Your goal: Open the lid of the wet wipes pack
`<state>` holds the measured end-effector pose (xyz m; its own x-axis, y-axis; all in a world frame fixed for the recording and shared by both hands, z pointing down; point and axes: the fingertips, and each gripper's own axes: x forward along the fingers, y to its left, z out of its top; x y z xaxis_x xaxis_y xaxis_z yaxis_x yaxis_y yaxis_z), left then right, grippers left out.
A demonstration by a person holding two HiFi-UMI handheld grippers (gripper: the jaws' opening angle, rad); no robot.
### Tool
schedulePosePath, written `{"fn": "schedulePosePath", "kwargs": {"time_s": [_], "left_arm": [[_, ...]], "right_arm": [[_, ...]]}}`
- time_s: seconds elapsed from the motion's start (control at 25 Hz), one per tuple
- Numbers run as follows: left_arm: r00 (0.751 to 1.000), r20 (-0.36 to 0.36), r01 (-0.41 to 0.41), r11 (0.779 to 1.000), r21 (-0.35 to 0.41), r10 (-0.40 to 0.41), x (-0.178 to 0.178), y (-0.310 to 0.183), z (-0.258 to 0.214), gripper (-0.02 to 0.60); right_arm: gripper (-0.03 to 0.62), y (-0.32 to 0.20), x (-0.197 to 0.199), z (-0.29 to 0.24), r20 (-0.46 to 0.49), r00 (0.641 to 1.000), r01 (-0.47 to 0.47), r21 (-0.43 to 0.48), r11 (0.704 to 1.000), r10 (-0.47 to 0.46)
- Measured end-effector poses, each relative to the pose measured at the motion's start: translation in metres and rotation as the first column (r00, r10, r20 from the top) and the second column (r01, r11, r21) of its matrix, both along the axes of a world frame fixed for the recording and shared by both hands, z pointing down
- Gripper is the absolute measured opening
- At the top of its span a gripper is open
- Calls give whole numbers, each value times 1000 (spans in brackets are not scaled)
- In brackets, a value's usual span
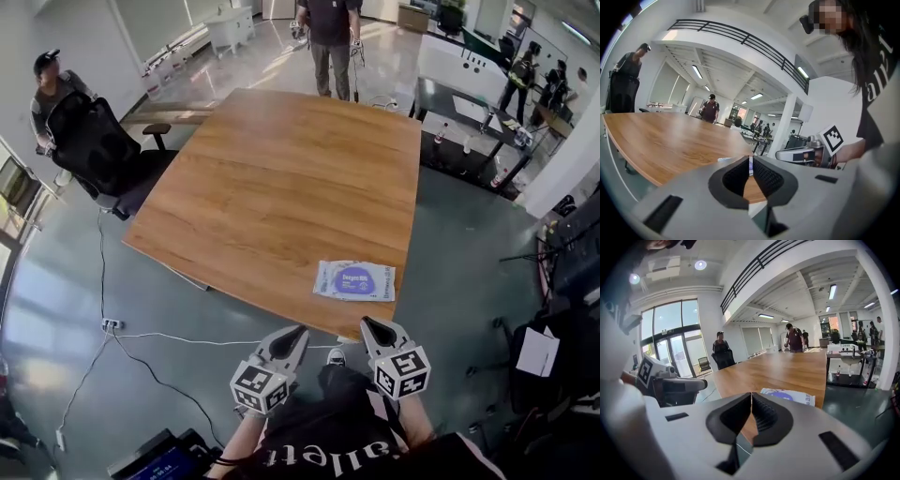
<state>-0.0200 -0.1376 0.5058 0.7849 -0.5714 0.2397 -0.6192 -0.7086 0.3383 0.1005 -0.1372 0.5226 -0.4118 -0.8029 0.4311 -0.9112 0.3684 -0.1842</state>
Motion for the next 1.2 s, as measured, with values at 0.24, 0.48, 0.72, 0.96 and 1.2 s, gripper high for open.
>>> {"fn": "schedulePosePath", "kwargs": {"time_s": [0.24,0.48,0.72,0.96,1.2], "left_arm": [[995,103,1,998,-63,6,44,-41,29,39],[971,239,-15,997,-80,34,72,-70,63,63],[909,402,-76,992,-105,112,84,-92,89,86],[809,532,-205,969,-141,249,91,-105,128,118],[712,610,-317,935,-160,346,100,-112,149,121]], "right_arm": [[12,-35,28,33,-94,983,155,-66,986,-161],[12,-62,32,58,-180,935,295,-89,951,-306],[14,-79,34,66,-225,904,343,-125,931,-363],[16,-83,35,78,-294,861,385,-155,910,-415],[72,-83,30,95,-353,817,410,-202,890,-457]]}}
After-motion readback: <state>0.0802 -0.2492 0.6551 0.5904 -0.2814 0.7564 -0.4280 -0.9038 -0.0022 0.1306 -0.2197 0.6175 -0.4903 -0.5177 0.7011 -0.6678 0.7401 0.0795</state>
